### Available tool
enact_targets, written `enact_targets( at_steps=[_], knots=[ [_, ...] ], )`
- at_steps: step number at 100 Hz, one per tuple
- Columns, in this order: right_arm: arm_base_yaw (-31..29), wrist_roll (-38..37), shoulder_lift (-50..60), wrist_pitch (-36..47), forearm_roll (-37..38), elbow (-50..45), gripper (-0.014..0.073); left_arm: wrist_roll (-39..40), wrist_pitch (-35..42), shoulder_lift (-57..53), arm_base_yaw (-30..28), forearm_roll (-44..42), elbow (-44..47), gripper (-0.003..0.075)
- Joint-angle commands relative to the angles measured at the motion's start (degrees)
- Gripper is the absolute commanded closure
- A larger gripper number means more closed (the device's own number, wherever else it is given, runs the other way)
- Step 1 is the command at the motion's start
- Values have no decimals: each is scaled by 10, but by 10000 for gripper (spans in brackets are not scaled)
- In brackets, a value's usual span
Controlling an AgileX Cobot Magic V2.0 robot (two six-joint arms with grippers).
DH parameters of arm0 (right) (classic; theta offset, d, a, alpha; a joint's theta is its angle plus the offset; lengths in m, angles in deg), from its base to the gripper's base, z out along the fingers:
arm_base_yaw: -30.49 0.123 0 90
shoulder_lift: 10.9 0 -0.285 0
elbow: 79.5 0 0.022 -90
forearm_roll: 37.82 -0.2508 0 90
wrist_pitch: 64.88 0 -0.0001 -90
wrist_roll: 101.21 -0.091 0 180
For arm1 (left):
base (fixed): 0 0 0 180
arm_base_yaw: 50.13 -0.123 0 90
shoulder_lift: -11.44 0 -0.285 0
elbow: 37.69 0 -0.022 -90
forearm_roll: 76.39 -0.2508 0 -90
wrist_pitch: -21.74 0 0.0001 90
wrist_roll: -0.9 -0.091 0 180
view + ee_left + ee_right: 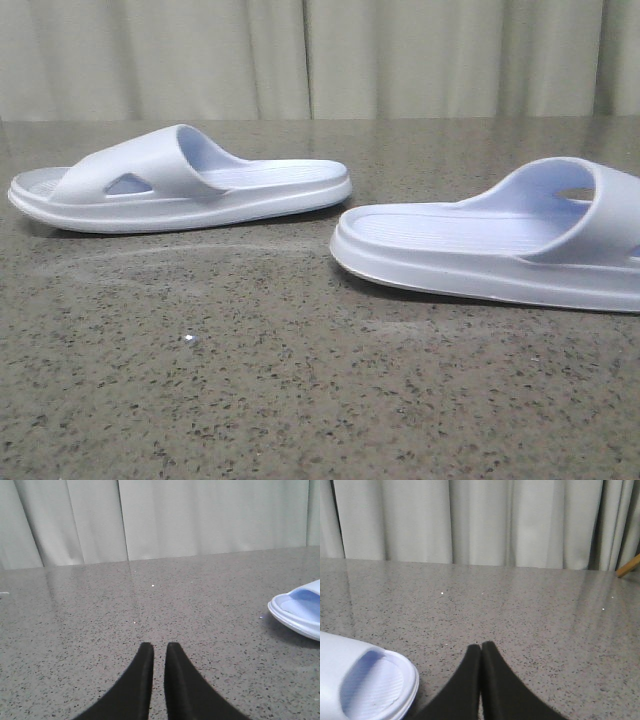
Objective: Insert blue slippers together front up
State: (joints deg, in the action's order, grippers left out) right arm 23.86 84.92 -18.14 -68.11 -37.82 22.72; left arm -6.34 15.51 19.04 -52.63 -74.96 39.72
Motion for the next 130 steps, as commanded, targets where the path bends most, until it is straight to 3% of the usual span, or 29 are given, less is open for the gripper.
enact_targets(
  at_steps=[1, 69, 98, 114, 130],
  knots=[
    [-3, 2, 12, 50, 4, -12, 672, 1, 48, -17, 0, 6, 5, 705],
    [-3, 2, 12, 50, 4, -12, 672, 1, 48, -17, 0, 6, 5, 705],
    [-3, 2, 12, 84, 0, -12, 672, 1, 138, -17, 0, 9, 5, 705],
    [-3, 2, 12, 92, -101, -12, 672, 32, 143, -17, 0, 150, 5, 705],
    [-3, 2, 12, 89, -221, -12, 672, 32, 156, -17, 0, 170, 5, 705]
  ],
)
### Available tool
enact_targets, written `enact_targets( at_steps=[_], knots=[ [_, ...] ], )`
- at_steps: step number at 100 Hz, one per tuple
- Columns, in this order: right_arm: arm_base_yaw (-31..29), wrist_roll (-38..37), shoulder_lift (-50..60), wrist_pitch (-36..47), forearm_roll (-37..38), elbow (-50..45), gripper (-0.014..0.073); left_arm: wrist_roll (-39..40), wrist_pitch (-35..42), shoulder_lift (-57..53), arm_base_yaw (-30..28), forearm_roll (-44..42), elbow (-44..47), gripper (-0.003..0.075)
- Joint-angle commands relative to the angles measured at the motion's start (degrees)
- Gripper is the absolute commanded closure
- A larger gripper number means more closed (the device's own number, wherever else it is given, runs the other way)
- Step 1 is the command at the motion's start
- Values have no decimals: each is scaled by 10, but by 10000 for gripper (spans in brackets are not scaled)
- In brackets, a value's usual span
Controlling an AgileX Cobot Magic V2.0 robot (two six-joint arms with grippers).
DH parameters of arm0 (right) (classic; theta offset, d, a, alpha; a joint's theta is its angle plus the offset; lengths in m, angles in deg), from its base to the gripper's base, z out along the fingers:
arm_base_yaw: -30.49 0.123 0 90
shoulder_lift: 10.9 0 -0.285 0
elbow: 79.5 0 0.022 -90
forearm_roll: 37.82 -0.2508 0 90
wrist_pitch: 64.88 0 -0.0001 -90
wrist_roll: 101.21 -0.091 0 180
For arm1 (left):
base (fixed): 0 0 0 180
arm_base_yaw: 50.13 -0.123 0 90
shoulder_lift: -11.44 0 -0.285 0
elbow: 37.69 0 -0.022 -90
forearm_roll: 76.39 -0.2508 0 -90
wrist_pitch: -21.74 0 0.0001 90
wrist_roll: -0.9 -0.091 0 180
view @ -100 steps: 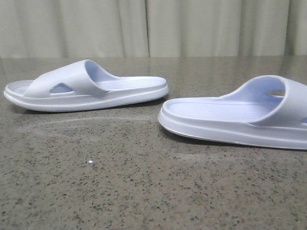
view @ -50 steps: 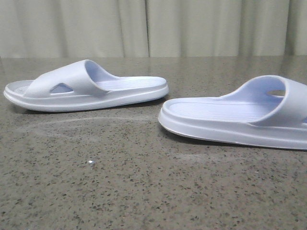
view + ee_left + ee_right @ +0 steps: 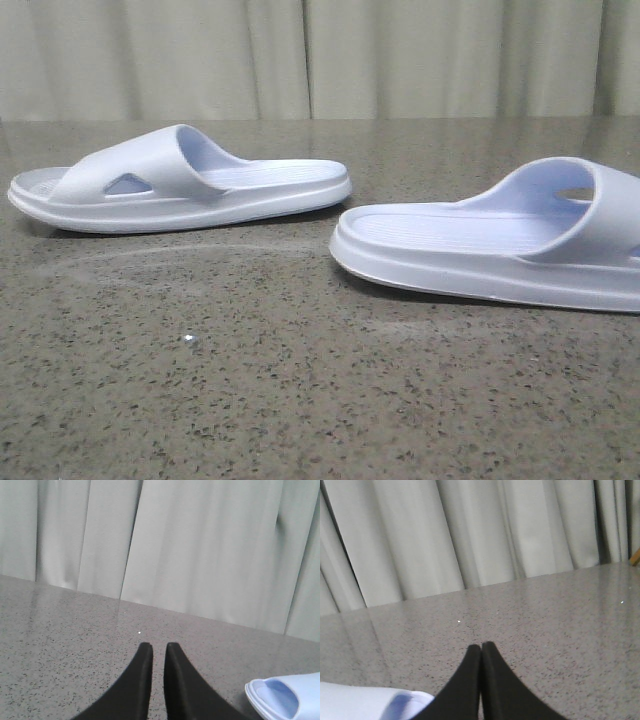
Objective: Insert blue slippers together front up
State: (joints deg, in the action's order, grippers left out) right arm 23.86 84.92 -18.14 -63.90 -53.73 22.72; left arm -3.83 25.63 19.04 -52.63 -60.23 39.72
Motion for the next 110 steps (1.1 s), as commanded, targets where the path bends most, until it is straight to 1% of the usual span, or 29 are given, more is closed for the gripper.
enact_targets(
  at_steps=[1, 11, 20, 26, 31, 35, 39, 43, 52, 61, 66, 74, 78, 84, 100, 107, 110],
  knots=[
    [-3, 2, 12, 46, -74, -12, 672, 7, 55, -17, 0, 25, 5, 705],
    [-3, 2, 12, 43, -146, -12, 672, 7, 54, -17, 0, 85, 5, 705],
    [-3, 2, 12, 24, -208, -6, 672, 7, 54, -17, 0, 165, 2, 705],
    [-3, 2, 12, -6, -213, 8, 672, 7, 51, -17, 0, 234, -4, 705],
    [-3, 2, 9, -39, -213, 23, 672, 7, 41, -17, 0, 261, -13, 705],
    [-3, 2, 1, -60, -210, 39, 671, 5, 27, -16, 0, 257, -26, 705],
    [-3, 4, -9, -89, -191, 54, 671, 2, 2, -9, 0, 244, -44, 705],
    [-3, 4, -28, -120, -163, 74, 671, 2, -25, 4, 0, 222, -62, 705],
    [-3, 4, -89, -164, -143, 119, 671, 2, -87, 52, 0, 154, -120, 705],
    [-3, 4, -174, -197, -107, 169, 671, 0, -152, 130, 0, 67, -191, 705],
    [-3, 4, -226, -232, -81, 202, 671, 0, -192, 177, 0, 23, -229, 705],
    [-3, 4, -305, -282, -38, 253, 672, 0, -260, 261, 0, -21, -287, 705],
    [-3, 4, -343, -303, -27, 278, 672, 0, -287, 290, 0, -26, -310, 705],
    [-3, 4, -390, -322, -26, 309, 672, 0, -307, 333, 0, -22, -334, 705],
    [-3, 4, -447, -365, -26, 351, 669, -4, -329, 398, 0, 3, -358, 702],
    [-3, 4, -449, -372, -26, 355, 636, -45, -332, 413, 0, 37, -358, 675],
    [-3, 7, -449, -372, -26, 355, 597, -66, -336, 419, 0, 60, -358, 653]
  ],
)
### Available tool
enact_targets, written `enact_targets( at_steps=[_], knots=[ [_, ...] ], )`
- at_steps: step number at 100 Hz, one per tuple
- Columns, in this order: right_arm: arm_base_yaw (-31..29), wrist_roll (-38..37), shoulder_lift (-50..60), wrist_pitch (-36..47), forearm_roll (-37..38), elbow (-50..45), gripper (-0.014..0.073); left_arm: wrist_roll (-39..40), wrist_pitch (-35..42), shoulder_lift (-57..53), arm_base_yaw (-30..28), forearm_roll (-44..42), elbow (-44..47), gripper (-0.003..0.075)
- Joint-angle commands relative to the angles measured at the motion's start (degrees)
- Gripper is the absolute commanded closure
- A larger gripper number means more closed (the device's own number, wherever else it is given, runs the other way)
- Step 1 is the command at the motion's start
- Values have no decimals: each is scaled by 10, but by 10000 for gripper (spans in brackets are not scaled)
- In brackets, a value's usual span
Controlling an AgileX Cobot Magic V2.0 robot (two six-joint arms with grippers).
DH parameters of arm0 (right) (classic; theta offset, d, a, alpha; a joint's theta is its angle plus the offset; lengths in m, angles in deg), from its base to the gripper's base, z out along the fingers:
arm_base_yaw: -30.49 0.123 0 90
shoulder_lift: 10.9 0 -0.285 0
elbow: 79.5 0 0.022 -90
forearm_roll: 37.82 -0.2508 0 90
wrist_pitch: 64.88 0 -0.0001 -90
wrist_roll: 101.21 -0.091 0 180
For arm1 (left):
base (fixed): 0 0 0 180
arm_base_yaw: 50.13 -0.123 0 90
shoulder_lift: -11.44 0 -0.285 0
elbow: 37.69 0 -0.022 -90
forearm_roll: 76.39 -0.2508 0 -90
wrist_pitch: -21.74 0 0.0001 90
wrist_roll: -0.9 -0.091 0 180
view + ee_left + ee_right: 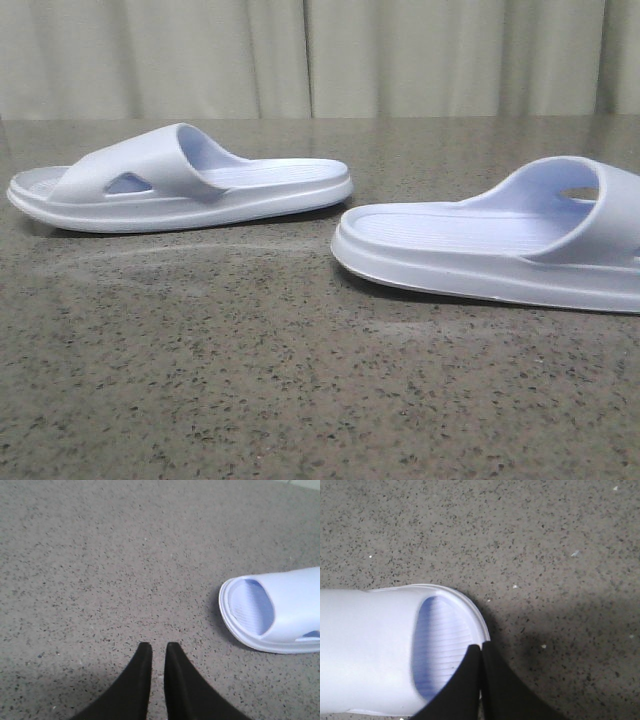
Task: Insert blue slippers together front up
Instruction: 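Grasp each slipper's heel rim, left gripper one, right gripper other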
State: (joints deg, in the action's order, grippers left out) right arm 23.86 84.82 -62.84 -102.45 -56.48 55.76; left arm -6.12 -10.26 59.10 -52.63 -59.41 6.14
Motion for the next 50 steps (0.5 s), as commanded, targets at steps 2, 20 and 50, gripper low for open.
enact_targets(
  at_steps=[2, 20, 50],
  knots=[
    [-3, 9, -2, 14, 1, 24, 568, -56, 23, 23, 0, 67, -22, 631],
    [-3, 13, -7, 17, 1, 24, 273, -135, 21, 68, 0, 186, -25, 341],
    [-3, 43, -84, 28, -16, 25, 254, -219, 8, 127, 0, 293, -31, 263]
  ],
)
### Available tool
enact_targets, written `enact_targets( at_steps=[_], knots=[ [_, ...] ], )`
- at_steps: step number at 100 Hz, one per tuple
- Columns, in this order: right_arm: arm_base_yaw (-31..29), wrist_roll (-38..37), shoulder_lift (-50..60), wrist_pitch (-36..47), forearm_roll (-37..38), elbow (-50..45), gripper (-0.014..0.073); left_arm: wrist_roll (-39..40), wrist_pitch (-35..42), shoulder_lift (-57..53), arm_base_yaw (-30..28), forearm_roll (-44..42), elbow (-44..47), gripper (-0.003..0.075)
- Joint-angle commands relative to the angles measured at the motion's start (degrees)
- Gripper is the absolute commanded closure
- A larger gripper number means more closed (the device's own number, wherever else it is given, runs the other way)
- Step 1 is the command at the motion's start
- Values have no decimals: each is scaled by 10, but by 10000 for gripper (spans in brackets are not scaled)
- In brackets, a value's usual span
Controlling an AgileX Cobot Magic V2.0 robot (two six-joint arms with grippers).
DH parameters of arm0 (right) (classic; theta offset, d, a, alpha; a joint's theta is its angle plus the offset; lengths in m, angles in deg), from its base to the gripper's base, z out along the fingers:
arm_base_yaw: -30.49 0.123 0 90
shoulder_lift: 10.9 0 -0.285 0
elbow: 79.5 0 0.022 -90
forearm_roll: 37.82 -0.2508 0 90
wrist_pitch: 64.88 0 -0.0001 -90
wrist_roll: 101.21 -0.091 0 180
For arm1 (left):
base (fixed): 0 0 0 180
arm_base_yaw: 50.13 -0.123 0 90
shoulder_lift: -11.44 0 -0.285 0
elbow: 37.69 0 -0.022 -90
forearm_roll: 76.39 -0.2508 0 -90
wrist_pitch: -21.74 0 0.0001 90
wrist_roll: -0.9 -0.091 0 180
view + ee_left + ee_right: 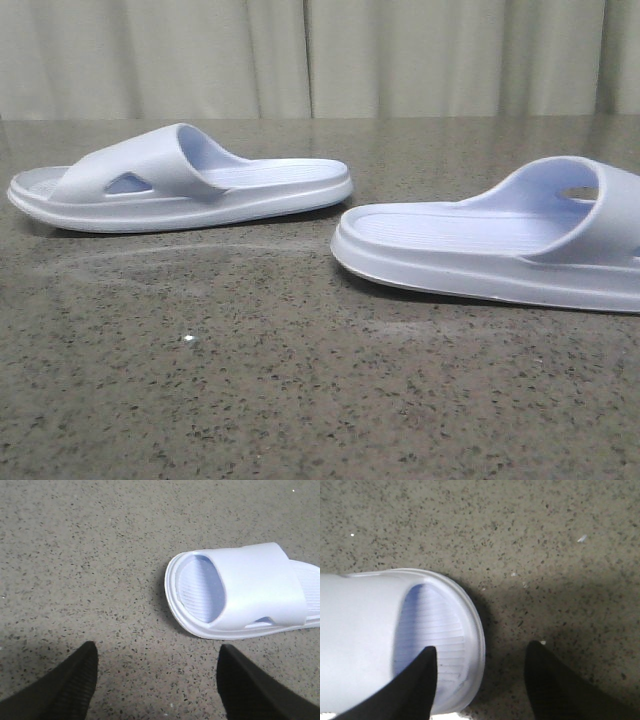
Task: Insert blue slippers together front up
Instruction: 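Grasp each slipper's heel rim, left gripper one, right gripper other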
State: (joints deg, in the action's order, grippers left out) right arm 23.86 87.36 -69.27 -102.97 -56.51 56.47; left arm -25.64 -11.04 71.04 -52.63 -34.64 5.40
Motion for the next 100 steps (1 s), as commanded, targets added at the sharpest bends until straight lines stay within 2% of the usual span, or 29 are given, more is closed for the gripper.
enact_targets(
  at_steps=[1, 27, 34, 46, 53, 61, 74, 83, 100],
  knots=[
    [-3, 20, -22, 33, -17, 18, 254, -26, 15, 8, 0, 45, -25, 263],
    [-17, 80, -82, 58, -91, 18, 267, -35, 11, 14, 0, 46, -32, 263],
    [-36, 136, -97, 43, -145, 18, 295, -36, 9, 14, 0, 46, -32, 263],
    [-82, 260, -126, -1, -288, 18, 321, -37, 9, 14, 0, 46, -32, 264],
    [-112, 304, -147, -49, -325, 23, 346, -37, 9, 14, 0, 46, -32, 264],
    [-138, 318, -166, -93, -341, 30, 427, -39, 4, 15, 0, 46, -32, 264],
    [-149, 329, -170, -107, -355, 39, 704, -51, -21, 32, 0, 50, -42, 264],
    [-149, 329, -170, -113, -355, 40, 694, -60, -33, 57, 0, 61, -58, 264],
    [-149, 329, -170, -109, -355, 40, 694, -112, -74, 124, -4, 135, -98, 265]
  ],
)
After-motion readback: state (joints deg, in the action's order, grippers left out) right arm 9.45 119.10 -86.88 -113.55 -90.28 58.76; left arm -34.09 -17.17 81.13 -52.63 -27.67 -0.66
